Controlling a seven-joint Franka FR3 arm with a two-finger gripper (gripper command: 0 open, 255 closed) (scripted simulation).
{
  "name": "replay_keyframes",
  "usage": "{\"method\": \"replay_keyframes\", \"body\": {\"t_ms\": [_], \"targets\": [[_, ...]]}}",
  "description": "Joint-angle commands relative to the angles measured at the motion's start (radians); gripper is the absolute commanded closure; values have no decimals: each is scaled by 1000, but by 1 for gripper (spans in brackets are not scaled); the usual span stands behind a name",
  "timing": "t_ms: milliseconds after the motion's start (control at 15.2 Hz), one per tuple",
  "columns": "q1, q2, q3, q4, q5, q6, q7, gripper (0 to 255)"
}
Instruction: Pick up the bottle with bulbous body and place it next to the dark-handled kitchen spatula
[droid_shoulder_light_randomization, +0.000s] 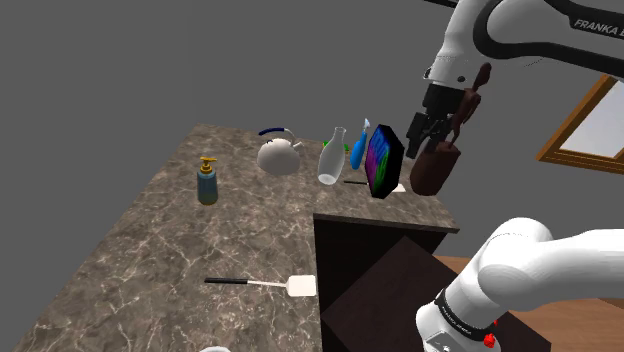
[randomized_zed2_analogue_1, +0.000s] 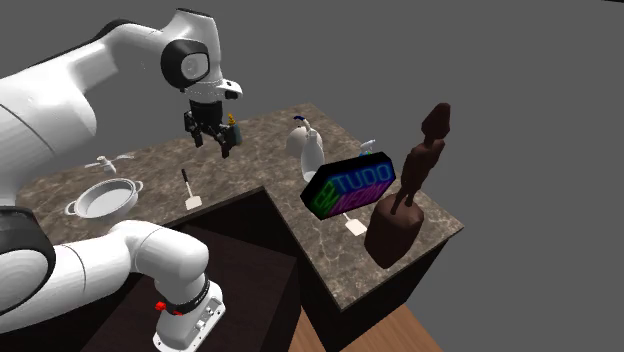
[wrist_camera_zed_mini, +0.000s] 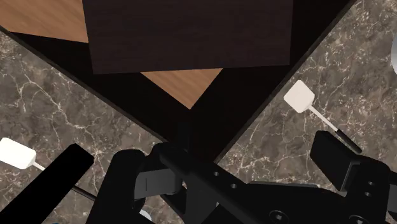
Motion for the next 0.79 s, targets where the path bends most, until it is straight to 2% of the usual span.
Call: {"method": "replay_keyframes", "body": {"t_ms": [0, 726], "targets": [[0, 0, 0, 0, 0, 0, 0, 0], [-10, 375, -89, 162, -58, 226, -130, 0]]}}
